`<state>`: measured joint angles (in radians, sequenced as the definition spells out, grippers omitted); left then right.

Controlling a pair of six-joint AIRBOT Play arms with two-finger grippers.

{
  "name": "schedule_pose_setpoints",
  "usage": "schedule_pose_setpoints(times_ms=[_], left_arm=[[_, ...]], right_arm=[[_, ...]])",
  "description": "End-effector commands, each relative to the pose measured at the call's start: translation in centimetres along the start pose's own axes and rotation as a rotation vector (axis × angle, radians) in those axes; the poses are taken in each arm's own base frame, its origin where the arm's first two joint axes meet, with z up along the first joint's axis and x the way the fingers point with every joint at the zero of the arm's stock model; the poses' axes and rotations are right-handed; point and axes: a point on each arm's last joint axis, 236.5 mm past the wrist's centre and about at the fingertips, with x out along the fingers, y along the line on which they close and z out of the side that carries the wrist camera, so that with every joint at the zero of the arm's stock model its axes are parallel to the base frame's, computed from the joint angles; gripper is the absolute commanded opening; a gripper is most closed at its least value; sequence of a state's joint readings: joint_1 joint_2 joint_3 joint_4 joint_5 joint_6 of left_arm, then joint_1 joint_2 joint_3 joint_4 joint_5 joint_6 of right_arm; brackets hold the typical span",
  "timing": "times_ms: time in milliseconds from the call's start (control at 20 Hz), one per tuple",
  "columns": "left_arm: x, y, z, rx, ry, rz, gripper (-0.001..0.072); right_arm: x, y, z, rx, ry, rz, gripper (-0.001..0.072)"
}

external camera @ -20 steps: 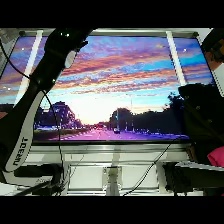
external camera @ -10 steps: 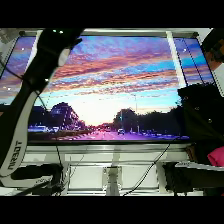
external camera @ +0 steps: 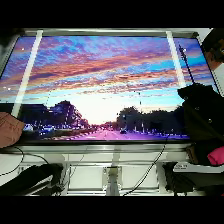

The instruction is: Fold the clothes and pants, and hang the long-sleeved shirts on hangers.

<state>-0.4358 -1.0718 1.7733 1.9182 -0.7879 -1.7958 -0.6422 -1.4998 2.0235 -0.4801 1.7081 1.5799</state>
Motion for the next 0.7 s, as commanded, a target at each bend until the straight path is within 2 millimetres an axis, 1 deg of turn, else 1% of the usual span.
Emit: schedule_pose_setpoints(times_ms=[0, 150, 300, 450, 650], left_arm=[[-5.8, 2.1, 1.7, -0.005, -0.002, 0.025, 0.0012], [-9.2, 3.0, 3.9, -0.025, -0.069, 0.025, 0.0011], [-11.7, 3.6, 5.3, -0.037, -0.118, 0.026, 0.0012], [-13.2, 4.0, 6.1, -0.044, -0.147, 0.027, 0.0012], [-13.7, 4.1, 6.4, -0.047, -0.156, 0.027, 0.0011]], right_arm=[[3.7, 4.6, -1.0, -0.069, 0.049, 0.1, 0.0034], [5.1, 6.1, -0.9, -0.089, 0.04, 0.124, 0.0034], [5.5, 6.5, -1.2, -0.095, 0.05, 0.132, 0.0034], [5.5, 6.5, -1.2, -0.095, 0.05, 0.131, 0.0034], [5.5, 6.5, -1.2, -0.095, 0.05, 0.131, 0.0034]])
